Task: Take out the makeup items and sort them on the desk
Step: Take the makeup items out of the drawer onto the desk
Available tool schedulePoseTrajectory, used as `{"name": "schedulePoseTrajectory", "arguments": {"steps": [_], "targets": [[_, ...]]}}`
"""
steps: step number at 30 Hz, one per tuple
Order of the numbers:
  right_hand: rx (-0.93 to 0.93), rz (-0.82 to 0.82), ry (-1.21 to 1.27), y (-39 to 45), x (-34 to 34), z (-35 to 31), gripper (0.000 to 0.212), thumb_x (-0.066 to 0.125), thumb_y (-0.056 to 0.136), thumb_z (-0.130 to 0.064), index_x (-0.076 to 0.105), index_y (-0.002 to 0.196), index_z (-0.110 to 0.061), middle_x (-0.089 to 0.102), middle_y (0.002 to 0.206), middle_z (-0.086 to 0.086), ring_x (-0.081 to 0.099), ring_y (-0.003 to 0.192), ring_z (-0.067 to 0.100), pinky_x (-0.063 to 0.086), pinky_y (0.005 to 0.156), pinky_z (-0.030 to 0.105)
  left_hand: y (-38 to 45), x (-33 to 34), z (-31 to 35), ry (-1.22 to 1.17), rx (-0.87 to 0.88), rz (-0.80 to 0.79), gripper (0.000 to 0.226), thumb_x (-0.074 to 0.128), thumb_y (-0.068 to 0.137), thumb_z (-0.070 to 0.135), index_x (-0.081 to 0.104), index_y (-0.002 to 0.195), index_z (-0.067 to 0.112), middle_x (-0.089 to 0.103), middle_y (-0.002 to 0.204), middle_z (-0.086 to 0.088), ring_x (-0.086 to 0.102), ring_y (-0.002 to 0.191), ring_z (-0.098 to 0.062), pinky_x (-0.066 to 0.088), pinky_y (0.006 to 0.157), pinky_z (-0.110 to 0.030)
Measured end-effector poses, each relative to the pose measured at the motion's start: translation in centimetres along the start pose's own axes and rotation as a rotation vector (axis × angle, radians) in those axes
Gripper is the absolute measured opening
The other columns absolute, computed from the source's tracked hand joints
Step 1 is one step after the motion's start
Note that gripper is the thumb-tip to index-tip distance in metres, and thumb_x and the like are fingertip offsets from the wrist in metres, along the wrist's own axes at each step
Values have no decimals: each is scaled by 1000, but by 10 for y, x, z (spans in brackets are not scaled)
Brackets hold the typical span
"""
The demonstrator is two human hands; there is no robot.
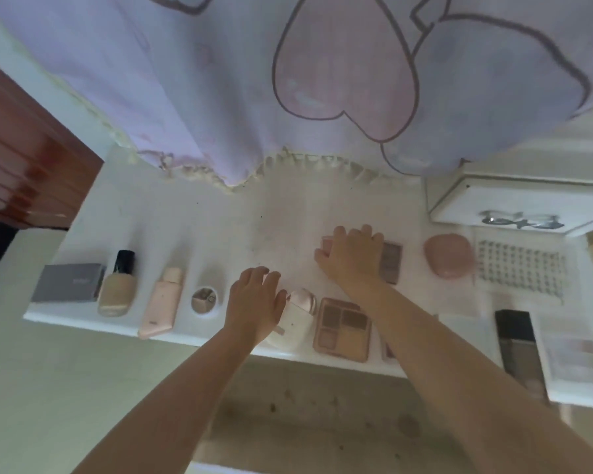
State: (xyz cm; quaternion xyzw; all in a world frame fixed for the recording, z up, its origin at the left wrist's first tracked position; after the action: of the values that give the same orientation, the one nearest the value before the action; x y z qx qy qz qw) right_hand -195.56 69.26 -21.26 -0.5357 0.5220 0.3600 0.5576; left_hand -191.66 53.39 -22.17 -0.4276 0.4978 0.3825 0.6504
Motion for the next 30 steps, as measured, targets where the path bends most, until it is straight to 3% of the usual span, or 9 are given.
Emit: {"name": "schedulePoseTrajectory", "arguments": {"steps": [3,7,11,14,18,22,25,27,30], "targets": [[29,30,-28,0,13,-9,43,41,89,-39,52,111,-4,60,112,15,43,113,30,30,91,37,4,1,-14,-40,10,-75,35,49,92,21,56,122,4,53,128,-16,46,122,-35,41,96,-42],[119,79,-45,-4,17,-11,46,47,87,-42,56,105,0,63,102,19,52,105,32,37,89,37,3,0,-28,-84,137,-17,26,64,80,12,65,102,-3,64,107,-23,60,101,-43,51,80,-49],[154,121,-10,-25,10,-4,46,40,70,-45,69,72,-9,64,56,10,63,55,26,49,56,25,-2,-4,-35,-84,191,-34,28,54,85,18,65,103,-1,65,106,-21,60,100,-41,52,80,-48],[62,178,66,-65,10,1,40,41,73,-36,67,77,-6,66,67,13,65,63,29,51,56,30,-18,-3,-31,-67,316,75,37,40,79,25,65,96,3,68,94,-18,65,85,-38,56,66,-43],[-18,387,131,-141,22,23,31,45,75,-23,66,80,-1,68,73,15,65,67,32,53,61,33,-65,8,-13,-150,426,323,28,42,79,21,49,105,12,65,102,-18,48,99,-29,53,78,-40],[-16,464,144,-231,60,52,24,44,76,-14,64,76,0,64,71,15,61,65,32,47,64,32,-136,49,8,-214,452,341,25,42,76,20,46,99,11,64,87,-17,40,85,-21,44,76,-31],[40,449,148,-294,91,73,21,43,75,-12,59,65,-2,56,59,12,53,53,30,31,59,30,-199,92,19,-198,400,195,14,41,75,21,48,85,13,61,69,-7,41,72,-18,41,63,-23],[85,339,120,-328,114,87,24,42,74,-17,58,62,-3,55,55,11,53,49,30,35,54,30,-235,119,23,-209,286,61,17,44,75,21,58,77,12,61,66,-5,56,67,-21,42,60,-21],[211,77,157,-366,152,105,31,45,71,-25,62,65,0,60,57,13,59,50,30,45,45,26,-276,146,9,-339,-193,-114,28,52,89,18,59,111,2,63,107,-13,58,103,-32,45,86,-34]]}}
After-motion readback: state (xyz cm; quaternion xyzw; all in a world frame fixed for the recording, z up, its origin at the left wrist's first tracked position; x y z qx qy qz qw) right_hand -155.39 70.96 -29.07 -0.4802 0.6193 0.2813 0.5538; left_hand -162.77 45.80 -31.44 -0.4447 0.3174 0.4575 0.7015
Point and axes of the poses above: each hand's wrist, its own y-axis towards the middle knuckle, its own x-axis out of the palm, z = x × y, the point moved 6 cm from there along y, towards the middle knuckle
